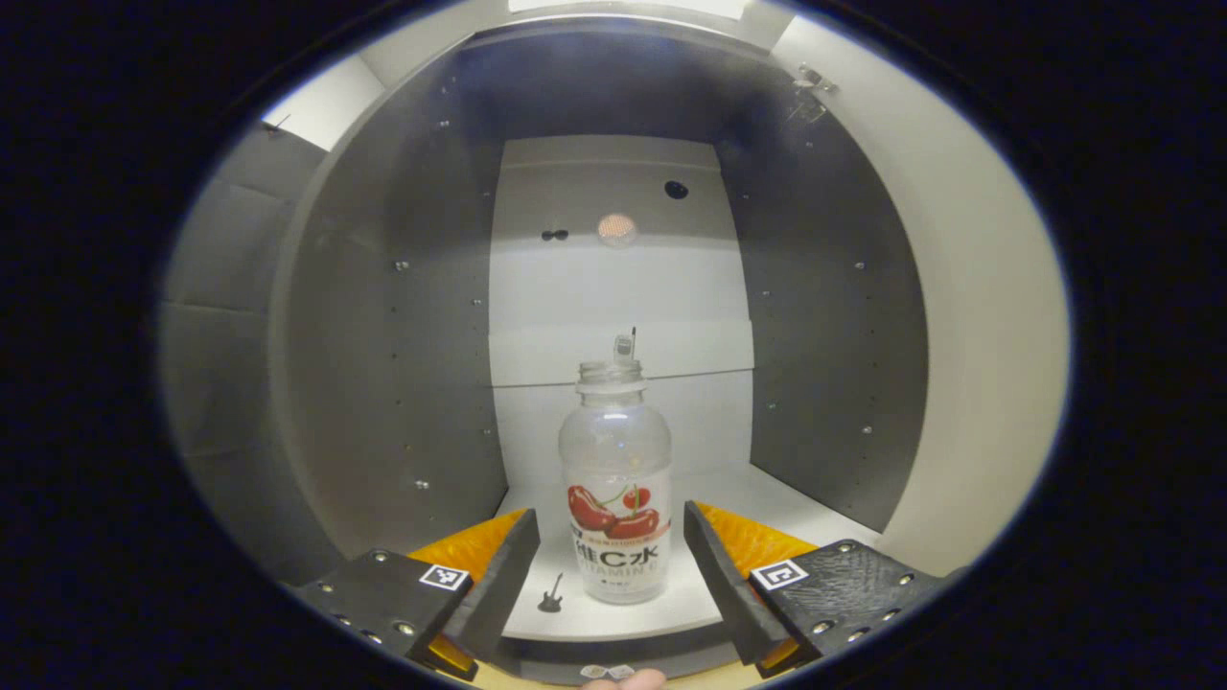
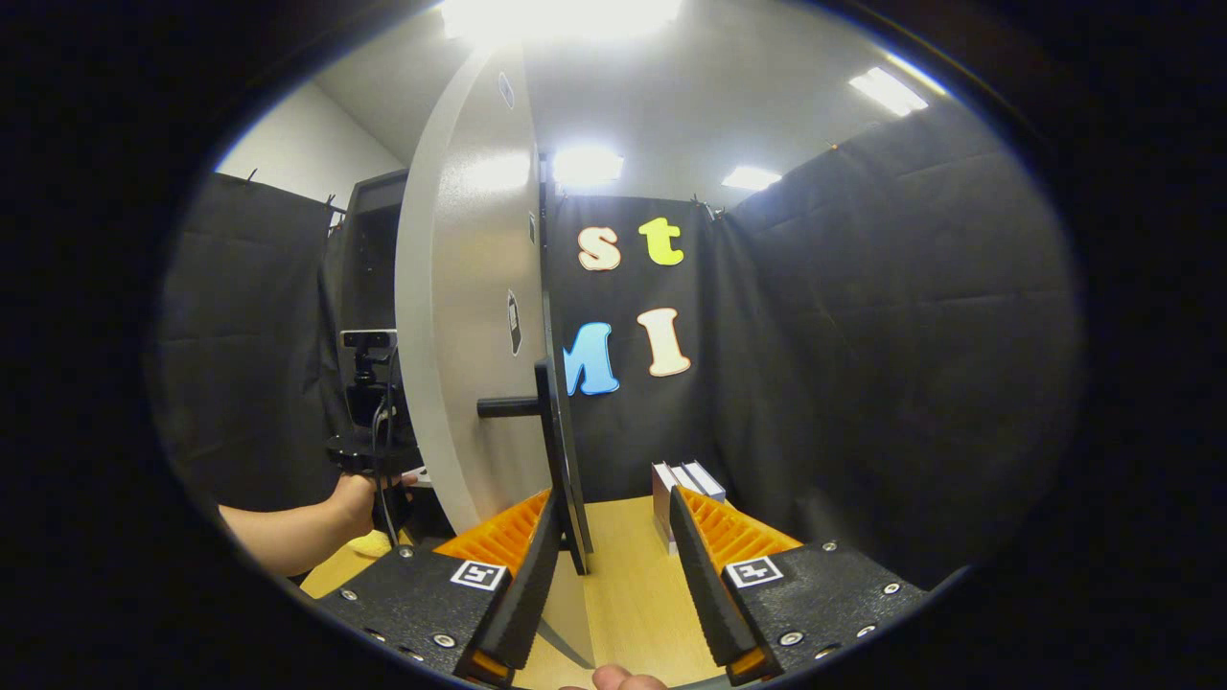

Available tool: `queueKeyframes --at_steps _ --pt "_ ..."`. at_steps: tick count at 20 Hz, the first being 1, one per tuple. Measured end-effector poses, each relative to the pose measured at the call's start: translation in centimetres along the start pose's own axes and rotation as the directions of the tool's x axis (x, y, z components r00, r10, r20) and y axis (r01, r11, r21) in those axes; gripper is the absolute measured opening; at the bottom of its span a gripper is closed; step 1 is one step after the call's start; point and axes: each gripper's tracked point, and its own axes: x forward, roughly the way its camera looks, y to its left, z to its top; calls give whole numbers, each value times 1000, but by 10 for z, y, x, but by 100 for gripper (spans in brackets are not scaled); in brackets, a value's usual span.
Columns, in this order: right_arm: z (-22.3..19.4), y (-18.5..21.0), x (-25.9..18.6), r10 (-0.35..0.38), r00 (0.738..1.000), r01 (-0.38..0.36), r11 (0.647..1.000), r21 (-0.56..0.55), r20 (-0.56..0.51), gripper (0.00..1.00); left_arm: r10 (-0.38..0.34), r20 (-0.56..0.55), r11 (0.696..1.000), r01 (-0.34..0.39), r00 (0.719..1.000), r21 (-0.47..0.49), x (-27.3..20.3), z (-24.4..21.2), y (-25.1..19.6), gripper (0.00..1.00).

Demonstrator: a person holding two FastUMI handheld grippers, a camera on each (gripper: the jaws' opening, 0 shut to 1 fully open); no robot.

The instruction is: Open the cabinet door with the right hand, grasp the bottle in the cabinet with the left hand and place it on the coaster, then close the cabinet door with the right hand.

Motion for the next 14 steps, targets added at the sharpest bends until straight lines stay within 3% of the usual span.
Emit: queueKeyframes --at_steps 4,7,8,14 --pt "-4 0 -1 1 1000 -1 1000 8 -6 67 2 8 1000 -3 1000 26 29 -7 -3 89" --pt "-3 1 -4 5 1000 -5 1000 14 -7 67 -7 26 1000 7 1000 -8 37 -8 -5 87" --pt "-2 0 -4 6 1000 -6 1000 19 -4 67 -8 31 1000 8 999 -23 30 -4 -3 75" --pt "-3 -1 -7 11 1000 -11 1000 22 -4 67 4 57 1000 -3 998 -16 5 17 4 75"
